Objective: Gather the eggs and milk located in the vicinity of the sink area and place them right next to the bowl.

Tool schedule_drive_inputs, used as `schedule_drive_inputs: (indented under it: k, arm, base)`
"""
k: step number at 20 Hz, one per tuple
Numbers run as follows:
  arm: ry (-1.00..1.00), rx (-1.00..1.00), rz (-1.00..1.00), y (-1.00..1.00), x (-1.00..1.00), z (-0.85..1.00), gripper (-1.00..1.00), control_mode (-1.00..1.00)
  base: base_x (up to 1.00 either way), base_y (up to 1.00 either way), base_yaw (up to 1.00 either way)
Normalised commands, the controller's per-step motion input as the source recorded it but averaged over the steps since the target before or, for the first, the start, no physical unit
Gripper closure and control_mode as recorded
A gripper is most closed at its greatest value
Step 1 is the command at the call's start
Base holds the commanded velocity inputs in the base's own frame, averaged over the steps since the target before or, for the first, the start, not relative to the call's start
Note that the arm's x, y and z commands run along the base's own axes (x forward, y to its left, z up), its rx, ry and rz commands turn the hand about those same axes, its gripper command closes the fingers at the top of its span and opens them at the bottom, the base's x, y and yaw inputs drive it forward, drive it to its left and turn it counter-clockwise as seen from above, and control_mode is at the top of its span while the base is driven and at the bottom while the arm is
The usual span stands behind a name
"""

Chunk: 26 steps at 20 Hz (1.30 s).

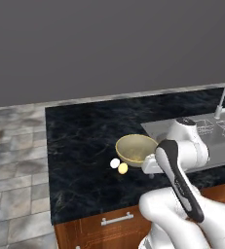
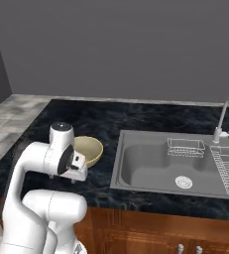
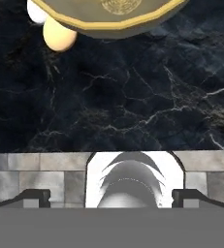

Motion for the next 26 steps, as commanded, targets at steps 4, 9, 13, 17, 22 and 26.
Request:
schedule_drive_inputs:
  k: [4,9,13,17,22,26]
  arm:
    - [0.07,-0.02,0.21,0.0,-0.46,0.38,-1.0,-1.0]
    - [0.04,-0.13,0.01,0.0,-0.3,0.16,-1.0,-1.0]
    - [0.0,-0.14,0.0,0.0,-0.09,0.0,-1.0,-1.0]
    - [0.0,0.0,-0.02,0.0,0.0,-0.03,-1.0,-1.0]
    - [0.0,0.0,0.0,0.0,0.0,0.0,-1.0,-1.0]
    - [0.0,0.0,0.0,0.0,0.0,0.0,-1.0,-1.0]
  base:
    - [0.0,0.0,0.0]
    - [0.0,0.0,0.0]
    - [0.0,0.0,0.0]
    - [0.0,0.0,0.0]
    - [0.0,0.0,0.0]
    - [0.0,0.0,0.0]
